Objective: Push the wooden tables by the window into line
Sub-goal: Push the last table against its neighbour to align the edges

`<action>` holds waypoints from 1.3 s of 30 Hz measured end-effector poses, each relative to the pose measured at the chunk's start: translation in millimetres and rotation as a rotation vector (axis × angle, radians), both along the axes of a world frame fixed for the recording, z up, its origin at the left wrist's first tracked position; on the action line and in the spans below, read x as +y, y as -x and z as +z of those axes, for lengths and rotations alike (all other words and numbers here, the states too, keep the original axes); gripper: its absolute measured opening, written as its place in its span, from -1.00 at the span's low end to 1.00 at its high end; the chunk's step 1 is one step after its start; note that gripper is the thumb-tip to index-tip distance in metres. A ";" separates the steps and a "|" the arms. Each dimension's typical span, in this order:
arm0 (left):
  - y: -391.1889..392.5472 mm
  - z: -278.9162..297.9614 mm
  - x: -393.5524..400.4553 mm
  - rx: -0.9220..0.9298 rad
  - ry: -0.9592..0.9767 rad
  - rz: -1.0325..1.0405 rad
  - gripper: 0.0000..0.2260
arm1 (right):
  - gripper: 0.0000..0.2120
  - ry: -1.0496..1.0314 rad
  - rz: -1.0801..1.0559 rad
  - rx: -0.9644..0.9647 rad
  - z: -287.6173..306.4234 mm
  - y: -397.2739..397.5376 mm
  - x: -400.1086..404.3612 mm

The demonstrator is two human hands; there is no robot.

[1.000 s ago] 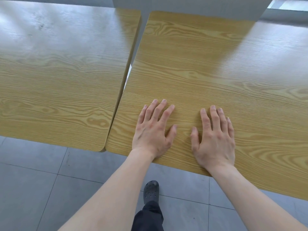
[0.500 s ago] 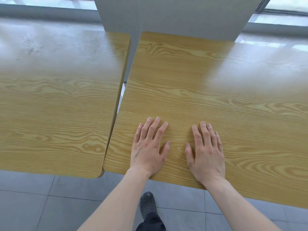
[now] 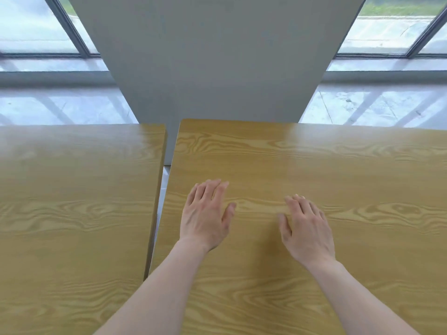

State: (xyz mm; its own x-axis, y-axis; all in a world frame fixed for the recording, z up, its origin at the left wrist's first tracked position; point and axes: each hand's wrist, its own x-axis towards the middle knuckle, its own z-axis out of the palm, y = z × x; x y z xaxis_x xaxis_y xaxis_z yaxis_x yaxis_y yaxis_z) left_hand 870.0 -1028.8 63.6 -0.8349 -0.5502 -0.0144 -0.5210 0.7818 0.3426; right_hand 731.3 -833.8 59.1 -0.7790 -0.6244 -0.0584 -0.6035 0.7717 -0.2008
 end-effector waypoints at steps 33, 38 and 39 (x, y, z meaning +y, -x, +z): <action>221.9 -71.4 -220.9 -0.151 0.025 -0.076 -0.43 | -0.39 -0.146 0.042 0.085 -64.3 226.5 -238.3; 220.9 -74.3 -223.0 -0.117 0.009 -0.104 -0.43 | -0.37 -0.156 0.060 0.129 -67.1 226.9 -238.1; 219.6 -74.1 -223.8 -0.109 0.003 -0.111 -0.42 | -0.36 -0.158 0.056 0.141 -67.4 224.9 -239.9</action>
